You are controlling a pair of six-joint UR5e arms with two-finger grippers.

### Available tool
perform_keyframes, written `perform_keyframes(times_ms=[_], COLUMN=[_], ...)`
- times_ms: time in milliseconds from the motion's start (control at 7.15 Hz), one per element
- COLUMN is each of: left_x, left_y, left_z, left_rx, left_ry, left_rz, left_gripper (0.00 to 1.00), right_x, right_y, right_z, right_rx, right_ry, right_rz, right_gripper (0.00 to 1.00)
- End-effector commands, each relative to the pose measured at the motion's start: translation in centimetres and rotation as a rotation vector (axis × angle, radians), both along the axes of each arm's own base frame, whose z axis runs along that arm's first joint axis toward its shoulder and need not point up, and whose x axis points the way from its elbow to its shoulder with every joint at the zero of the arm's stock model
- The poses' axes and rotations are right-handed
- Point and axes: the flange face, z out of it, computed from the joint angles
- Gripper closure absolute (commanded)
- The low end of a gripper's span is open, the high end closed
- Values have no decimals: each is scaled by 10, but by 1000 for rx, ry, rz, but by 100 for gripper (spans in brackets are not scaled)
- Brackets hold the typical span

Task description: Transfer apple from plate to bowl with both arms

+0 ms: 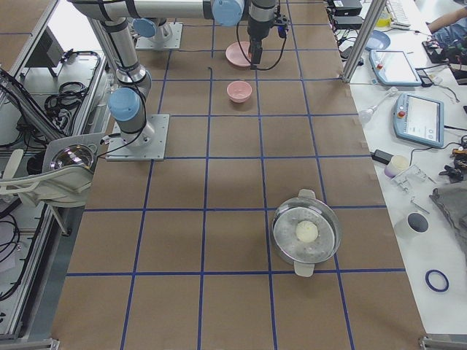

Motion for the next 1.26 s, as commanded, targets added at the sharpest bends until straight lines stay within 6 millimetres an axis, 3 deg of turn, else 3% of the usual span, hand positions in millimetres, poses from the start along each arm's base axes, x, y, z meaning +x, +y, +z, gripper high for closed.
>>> perform_keyframes(times_ms=[0, 140, 559, 839, 979, 1119], left_x=[0, 0, 0, 6, 0, -7], left_y=[-2, -4, -6, -13, -11, -11], left_z=[-1, -3, -12, 27, 44, 64], left_rx=[-24, -29, -25, -99, -88, -81], left_ry=[-2, 0, -5, -62, -63, -46], left_rz=[-12, -13, -39, -38, -36, -1], left_gripper=[3, 8, 49, 67, 79, 84], right_x=[3, 3, 3, 3, 3, 2], right_y=[5, 6, 6, 6, 5, 5], right_z=[4, 5, 4, 4, 4, 4], right_rx=[-3, -6, -4, -6, -4, -2], right_ry=[8, 5, 8, 8, 11, 14], right_rz=[7, 7, 7, 7, 8, 6], right_gripper=[0, 0, 0, 0, 0, 0])
